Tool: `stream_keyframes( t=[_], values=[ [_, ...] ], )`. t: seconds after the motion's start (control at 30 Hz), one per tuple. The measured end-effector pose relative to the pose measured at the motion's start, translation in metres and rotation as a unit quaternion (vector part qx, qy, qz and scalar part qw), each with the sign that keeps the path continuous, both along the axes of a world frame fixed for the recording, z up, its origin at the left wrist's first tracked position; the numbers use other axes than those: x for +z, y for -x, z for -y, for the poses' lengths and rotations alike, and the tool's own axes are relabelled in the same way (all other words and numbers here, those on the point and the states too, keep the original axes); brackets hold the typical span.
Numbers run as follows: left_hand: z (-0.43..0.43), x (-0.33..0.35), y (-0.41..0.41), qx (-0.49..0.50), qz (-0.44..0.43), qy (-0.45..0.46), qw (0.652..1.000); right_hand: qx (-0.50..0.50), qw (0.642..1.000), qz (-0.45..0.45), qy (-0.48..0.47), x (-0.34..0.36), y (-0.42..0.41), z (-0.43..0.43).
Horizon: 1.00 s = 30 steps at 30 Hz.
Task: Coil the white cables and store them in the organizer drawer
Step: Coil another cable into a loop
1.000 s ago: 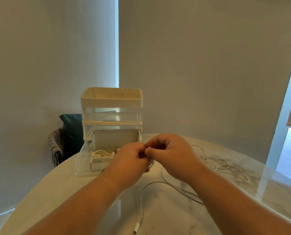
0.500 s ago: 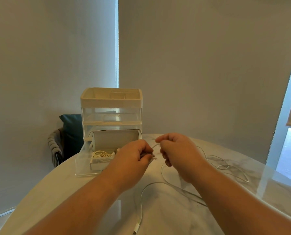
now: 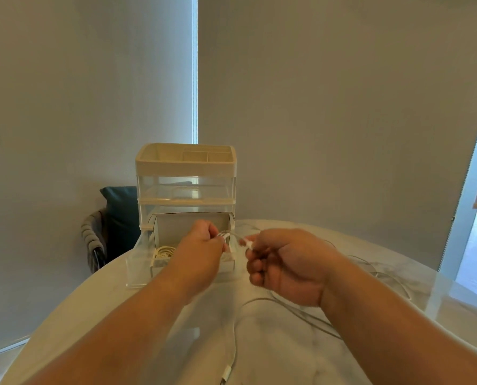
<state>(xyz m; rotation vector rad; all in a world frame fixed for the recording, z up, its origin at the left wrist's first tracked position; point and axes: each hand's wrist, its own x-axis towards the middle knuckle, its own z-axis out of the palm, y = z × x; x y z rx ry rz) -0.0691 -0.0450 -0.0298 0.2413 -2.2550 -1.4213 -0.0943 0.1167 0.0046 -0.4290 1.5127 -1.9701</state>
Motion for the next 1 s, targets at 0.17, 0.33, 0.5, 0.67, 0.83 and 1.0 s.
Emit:
stream_keyframes(
  t=[0.17, 0.33, 0.5, 0.67, 0.83, 1.0],
  values=[
    [-0.004, 0.004, 0.0, -0.092, -0.012, -0.313, 0.945, 0.029, 0.975, -0.172, -0.134, -0.017, -0.011, 0.011],
    [-0.007, 0.012, -0.005, -0.149, -0.048, -0.522, 0.839, 0.001, 0.899, -0.357, -0.253, -0.022, -0.013, 0.013],
    [-0.007, 0.024, -0.008, -0.181, -0.084, -0.56, 0.804, -0.005, 0.923, -0.298, -0.242, -0.025, -0.01, 0.014],
    [-0.009, 0.025, -0.009, -0.18, -0.096, -0.53, 0.823, -0.007, 0.957, -0.211, -0.198, -0.025, -0.007, 0.013],
    [-0.009, 0.026, -0.008, -0.197, -0.12, -0.545, 0.806, -0.035, 0.997, -0.057, -0.048, -0.024, -0.001, 0.012],
    [-0.012, 0.019, -0.001, -0.214, -0.131, -0.566, 0.785, -0.057, 0.998, 0.015, 0.037, -0.028, 0.002, 0.02]
  ],
)
